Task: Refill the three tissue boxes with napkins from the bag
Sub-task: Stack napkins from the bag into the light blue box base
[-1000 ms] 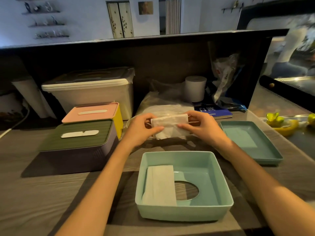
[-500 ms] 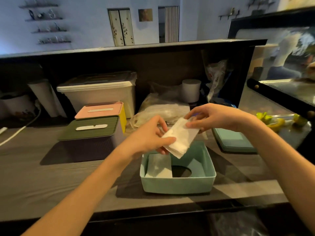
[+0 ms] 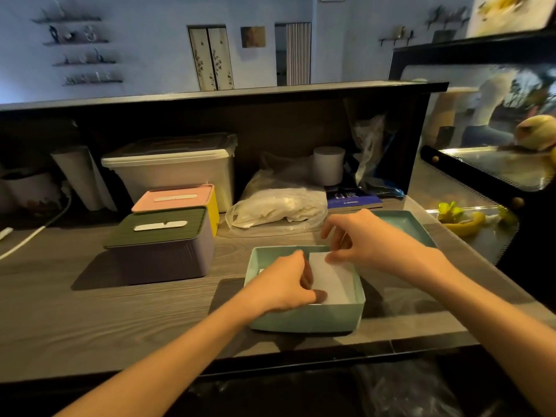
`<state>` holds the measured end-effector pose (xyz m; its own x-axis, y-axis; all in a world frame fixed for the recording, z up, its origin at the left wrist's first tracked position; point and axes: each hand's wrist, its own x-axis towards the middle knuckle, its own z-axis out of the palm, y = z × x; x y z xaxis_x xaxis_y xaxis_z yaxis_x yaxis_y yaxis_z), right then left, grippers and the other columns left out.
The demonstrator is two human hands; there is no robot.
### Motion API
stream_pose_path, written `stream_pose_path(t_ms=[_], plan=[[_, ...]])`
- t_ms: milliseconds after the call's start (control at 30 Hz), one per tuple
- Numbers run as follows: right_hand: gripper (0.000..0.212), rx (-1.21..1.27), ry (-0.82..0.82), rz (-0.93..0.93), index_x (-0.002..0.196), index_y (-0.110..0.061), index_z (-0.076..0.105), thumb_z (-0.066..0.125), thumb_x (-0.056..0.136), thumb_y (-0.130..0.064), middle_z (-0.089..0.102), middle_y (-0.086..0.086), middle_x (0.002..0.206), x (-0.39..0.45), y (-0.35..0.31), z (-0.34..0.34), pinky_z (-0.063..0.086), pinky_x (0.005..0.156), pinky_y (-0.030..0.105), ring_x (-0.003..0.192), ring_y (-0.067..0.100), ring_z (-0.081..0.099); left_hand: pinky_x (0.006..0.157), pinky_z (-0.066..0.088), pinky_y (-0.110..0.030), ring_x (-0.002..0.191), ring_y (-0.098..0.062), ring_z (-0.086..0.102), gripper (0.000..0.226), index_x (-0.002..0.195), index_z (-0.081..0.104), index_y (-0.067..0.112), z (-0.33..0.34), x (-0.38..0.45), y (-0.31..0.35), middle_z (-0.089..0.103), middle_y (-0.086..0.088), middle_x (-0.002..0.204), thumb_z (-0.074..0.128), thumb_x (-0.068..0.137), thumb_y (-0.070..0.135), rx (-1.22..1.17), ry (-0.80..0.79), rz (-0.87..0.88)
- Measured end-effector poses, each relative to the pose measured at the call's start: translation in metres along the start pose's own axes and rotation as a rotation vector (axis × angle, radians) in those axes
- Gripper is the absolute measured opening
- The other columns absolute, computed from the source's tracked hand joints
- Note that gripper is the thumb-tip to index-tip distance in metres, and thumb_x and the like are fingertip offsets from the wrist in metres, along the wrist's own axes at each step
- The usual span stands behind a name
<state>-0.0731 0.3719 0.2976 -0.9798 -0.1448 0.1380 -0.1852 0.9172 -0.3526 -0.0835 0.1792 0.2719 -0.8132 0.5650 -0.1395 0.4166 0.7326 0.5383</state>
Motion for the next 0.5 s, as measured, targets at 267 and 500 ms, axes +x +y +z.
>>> stream_pose_path(t_ms=[267, 500], plan=[[0.023, -0.059, 0.107, -0.059, 0.109, -0.026, 0.068, 0.078, 0.088, -0.028, 0.073, -0.013, 0.087, 0.001, 0.004, 0.005, 0.06, 0.079, 0.035, 0.083, 0.002, 0.066, 0.065, 0.057, -0.025, 0.073, -0.011, 0.071, 0.027, 0.105, 0.067, 0.018, -0.011, 0.006, -0.006, 0.074, 0.002, 0.094, 0.073, 0.09, 0.04, 0.043, -0.012, 0.029], [0.003, 0.209, 0.232, -0.056, 0.093, -0.022, 0.074, 0.072, 0.095, -0.025, 0.074, -0.012, 0.072, 0.035, 0.016, 0.008, 0.06, 0.074, 0.027, 0.067, -0.001, 0.07, 0.065, 0.055, -0.022, 0.058, 0.002, 0.063, 0.021, 0.102, 0.071, 0.019, -0.037, 0.014, -0.012, 0.076, 0.005, 0.09, 0.071, 0.092, 0.038, -0.03, 0.006, 0.11]])
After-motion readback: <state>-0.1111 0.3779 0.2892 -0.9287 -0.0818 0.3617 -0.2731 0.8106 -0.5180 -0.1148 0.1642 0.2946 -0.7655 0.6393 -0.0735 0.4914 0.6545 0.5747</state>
